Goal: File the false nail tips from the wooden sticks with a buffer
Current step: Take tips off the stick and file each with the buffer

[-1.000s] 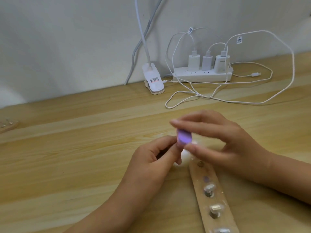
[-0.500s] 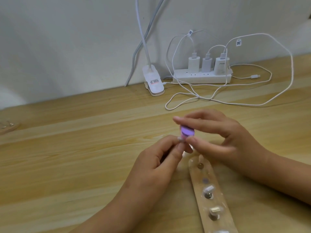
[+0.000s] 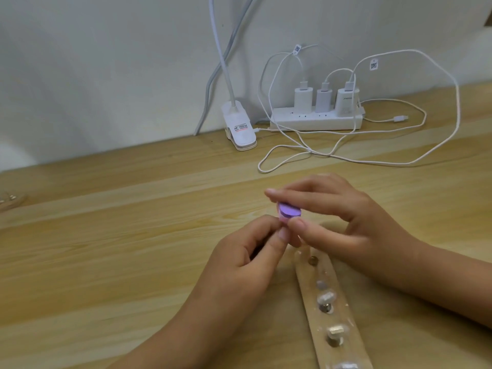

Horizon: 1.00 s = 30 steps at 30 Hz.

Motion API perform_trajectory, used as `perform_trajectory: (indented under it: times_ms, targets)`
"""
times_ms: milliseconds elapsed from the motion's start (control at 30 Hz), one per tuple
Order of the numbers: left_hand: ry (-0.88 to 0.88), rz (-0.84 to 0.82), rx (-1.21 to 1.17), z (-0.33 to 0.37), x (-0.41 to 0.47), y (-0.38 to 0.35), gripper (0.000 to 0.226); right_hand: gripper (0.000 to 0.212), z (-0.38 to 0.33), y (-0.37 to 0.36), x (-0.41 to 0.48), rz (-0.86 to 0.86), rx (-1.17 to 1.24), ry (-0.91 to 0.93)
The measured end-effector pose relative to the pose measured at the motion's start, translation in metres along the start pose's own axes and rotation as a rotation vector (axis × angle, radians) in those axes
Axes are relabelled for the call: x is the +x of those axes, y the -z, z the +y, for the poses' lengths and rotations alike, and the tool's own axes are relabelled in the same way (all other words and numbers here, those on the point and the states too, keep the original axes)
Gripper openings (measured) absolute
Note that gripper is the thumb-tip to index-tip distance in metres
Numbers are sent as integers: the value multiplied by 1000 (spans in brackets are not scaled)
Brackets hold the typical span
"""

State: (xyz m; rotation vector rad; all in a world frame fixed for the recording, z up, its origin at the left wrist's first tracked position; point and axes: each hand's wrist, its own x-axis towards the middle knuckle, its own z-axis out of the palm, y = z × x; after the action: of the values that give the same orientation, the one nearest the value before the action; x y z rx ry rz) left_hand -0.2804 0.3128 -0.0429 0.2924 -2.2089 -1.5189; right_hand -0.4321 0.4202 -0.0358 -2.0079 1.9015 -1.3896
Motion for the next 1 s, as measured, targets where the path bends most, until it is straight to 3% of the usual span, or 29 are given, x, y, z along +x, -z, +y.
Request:
perform_trajectory:
  times_ms: [100, 233, 333, 467, 567, 667, 800, 900, 1000]
  targets:
    - [-12, -3, -28, 2, 0, 0, 17, 39, -1, 0, -1, -21, -67, 88]
    - [4, 7, -24, 2, 0, 0, 18, 40, -2, 2, 0, 5, -15, 30]
    - [-6, 15, -56, 2, 0, 1, 17, 39, -2, 0, -1, -24, -101, 125]
    - [19, 12, 2, -2, 0, 1, 21, 38, 0, 4, 1, 17, 34, -24]
    - [3, 18, -51, 1, 0, 1, 16, 38, -2, 2, -2, -22, -63, 115]
    - [20, 42, -30, 0, 0, 1, 19, 37, 1, 4, 0, 4, 30, -27]
    - [14, 25, -69, 3, 0, 0, 19, 39, -1, 2, -2, -11, -39, 93]
    - [20, 52, -52, 3, 0, 2, 19, 39, 2, 4, -1, 2, 75, -49]
    - [3, 42, -74, 5, 0, 1, 18, 40, 2, 4, -2, -41, 44, 12]
